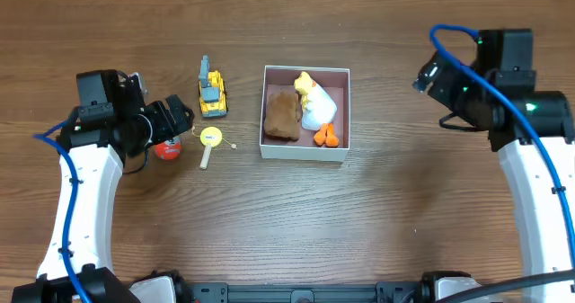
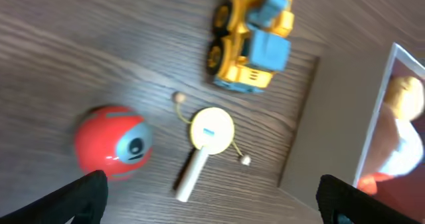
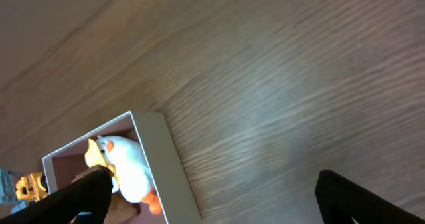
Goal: Pack container
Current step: 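Reach the left gripper to the yellow toy excavator and grasp it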
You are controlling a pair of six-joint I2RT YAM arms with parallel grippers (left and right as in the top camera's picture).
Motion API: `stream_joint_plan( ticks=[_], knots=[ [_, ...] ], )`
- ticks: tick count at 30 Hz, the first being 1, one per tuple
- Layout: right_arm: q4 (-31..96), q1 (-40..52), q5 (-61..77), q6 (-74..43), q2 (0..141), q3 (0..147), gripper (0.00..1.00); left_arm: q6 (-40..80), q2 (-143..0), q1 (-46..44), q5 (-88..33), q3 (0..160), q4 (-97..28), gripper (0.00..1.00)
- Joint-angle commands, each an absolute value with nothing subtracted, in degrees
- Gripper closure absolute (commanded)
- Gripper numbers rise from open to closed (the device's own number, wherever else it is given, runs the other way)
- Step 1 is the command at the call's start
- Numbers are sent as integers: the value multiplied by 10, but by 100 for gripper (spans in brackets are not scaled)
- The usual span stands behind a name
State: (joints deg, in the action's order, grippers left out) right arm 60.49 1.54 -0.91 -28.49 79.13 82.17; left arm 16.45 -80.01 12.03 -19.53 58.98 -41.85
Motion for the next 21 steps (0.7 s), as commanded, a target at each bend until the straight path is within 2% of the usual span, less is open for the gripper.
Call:
stream_joint_plan(
  ticks=[1,6,8,14,19,21],
  knots=[
    [606,6,5,-284,791,828,0,53,-804,96,-265,621,-418,0],
    [606,6,6,-284,791,828,0,32,-840,15,-137,736,-462,0],
    [606,6,6,-284,791,828,0,64,-907,-18,-82,839,-515,0],
    [606,6,6,-284,793,828,0,125,-1134,-32,-72,1049,-626,1],
    [611,6,5,-284,793,828,0,125,-1236,-32,-75,1081,-645,11],
    [611,6,5,-284,793,828,0,124,-1254,-34,-74,1081,-649,21]
  ],
)
